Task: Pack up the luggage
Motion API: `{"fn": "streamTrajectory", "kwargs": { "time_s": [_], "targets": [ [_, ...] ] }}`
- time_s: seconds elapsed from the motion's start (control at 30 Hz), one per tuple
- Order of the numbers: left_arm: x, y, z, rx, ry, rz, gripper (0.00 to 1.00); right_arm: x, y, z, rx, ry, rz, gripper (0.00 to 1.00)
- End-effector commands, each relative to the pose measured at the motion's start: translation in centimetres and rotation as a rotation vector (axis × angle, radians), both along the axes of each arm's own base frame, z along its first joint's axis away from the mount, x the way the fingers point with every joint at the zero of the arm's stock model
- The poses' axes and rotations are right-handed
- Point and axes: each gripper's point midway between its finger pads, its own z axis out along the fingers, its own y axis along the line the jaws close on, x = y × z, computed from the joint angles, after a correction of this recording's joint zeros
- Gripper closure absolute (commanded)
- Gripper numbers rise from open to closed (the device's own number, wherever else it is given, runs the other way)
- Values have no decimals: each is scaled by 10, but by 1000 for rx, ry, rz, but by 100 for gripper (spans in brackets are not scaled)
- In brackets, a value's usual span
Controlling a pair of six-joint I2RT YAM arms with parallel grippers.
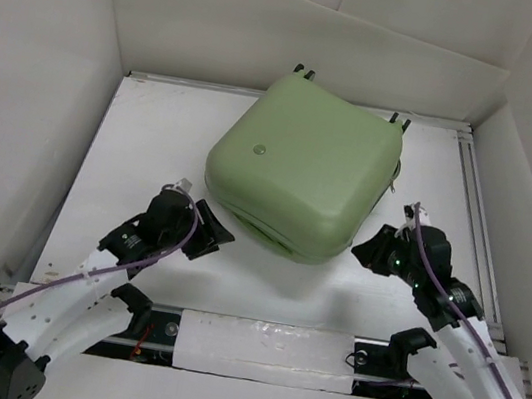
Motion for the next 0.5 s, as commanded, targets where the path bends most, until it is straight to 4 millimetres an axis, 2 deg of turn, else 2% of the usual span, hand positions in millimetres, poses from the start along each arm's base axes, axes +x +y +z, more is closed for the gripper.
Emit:
{"fn": "streamTrajectory", "kwargs": {
  "time_s": [0.0, 0.03, 0.07, 0.1, 0.17, 0.2, 0.23, 0.27, 0.3, 0.33, 0.37, 0.4, 0.47],
  "targets": [
    [22, -34, 37, -184, -107, -56, 51, 21, 1, 8, 46, -126, -34, 66],
    [26, -37, 36, -181, -116, -61, 50, 26, 5, 15, 59, -177, -17, 65],
    [29, -40, 29, -175, -95, -68, 50, 32, 1, 11, 57, -175, -38, 65],
    [37, -45, 35, -185, -128, -75, 48, 32, 3, 4, 57, -172, -13, 62],
    [40, -53, 23, -146, -95, -81, 48, 42, 2, 5, 63, -209, 2, 60],
    [44, -58, 27, -133, -106, -83, 48, 42, 5, 2, 61, -212, 18, 58],
    [42, -64, 24, -114, -101, -94, 48, 45, 5, 3, 63, -220, 18, 55],
    [46, -68, 12, -66, -86, -82, 48, 48, 6, 8, 59, -253, 25, 54],
    [37, -80, 9, -44, -79, -123, 48, 48, 6, 5, 52, -255, 19, 54],
    [38, -88, 15, -50, -82, -123, 48, 50, 6, 0, 41, -254, 24, 53],
    [35, -92, 10, -48, -63, -121, 48, 53, 8, 1, 41, -276, 36, 53],
    [34, -100, 15, -55, -77, -124, 48, 55, 11, 3, 32, -298, 63, 53],
    [41, -101, 15, -63, -80, -85, 50, 56, 13, -14, 8, -267, 103, 55]
  ]
}}
